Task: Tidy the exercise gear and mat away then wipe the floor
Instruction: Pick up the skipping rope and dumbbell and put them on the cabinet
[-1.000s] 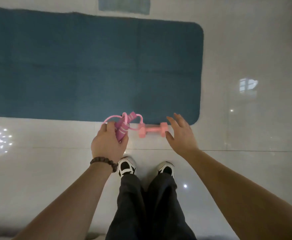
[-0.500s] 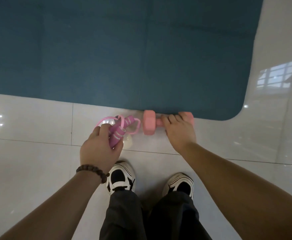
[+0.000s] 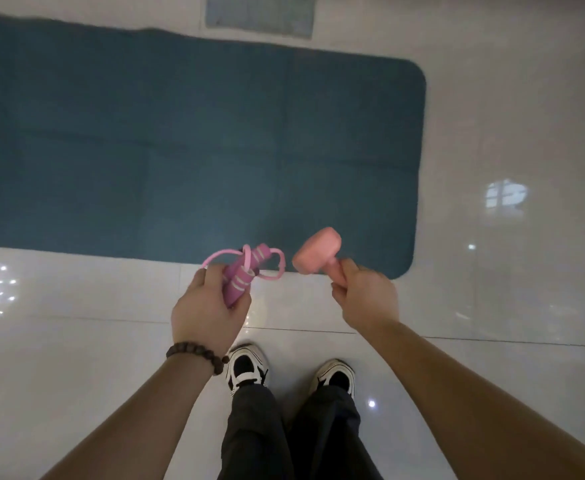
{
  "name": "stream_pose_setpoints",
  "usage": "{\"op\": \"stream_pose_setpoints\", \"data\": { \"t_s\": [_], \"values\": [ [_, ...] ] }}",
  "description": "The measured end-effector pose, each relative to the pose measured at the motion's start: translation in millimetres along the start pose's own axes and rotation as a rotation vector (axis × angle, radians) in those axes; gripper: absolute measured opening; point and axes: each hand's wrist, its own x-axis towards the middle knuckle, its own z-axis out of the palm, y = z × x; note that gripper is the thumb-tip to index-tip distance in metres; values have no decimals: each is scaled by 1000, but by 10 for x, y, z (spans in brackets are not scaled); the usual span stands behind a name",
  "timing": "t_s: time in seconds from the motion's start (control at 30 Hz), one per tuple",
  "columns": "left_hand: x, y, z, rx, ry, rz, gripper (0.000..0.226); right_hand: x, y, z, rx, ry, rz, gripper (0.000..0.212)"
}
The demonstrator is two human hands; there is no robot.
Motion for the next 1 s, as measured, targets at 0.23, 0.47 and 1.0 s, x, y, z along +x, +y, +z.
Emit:
{"op": "stream_pose_setpoints", "data": {
  "t_s": [0.23, 0.47, 1.0],
  "values": [
    [-388, 1245, -1873, -37, 53, 128, 28, -1049, -281, -2196, 109, 109, 179, 11],
    [-1100, 2068, -3053, -74, -6, 196, 32, -2164, -336, -3500, 209, 185, 358, 9],
    [-1305, 3881, -3121, -47, -44, 445, 34, -3110, 858, -4527, 128, 329, 497, 9]
  ]
}}
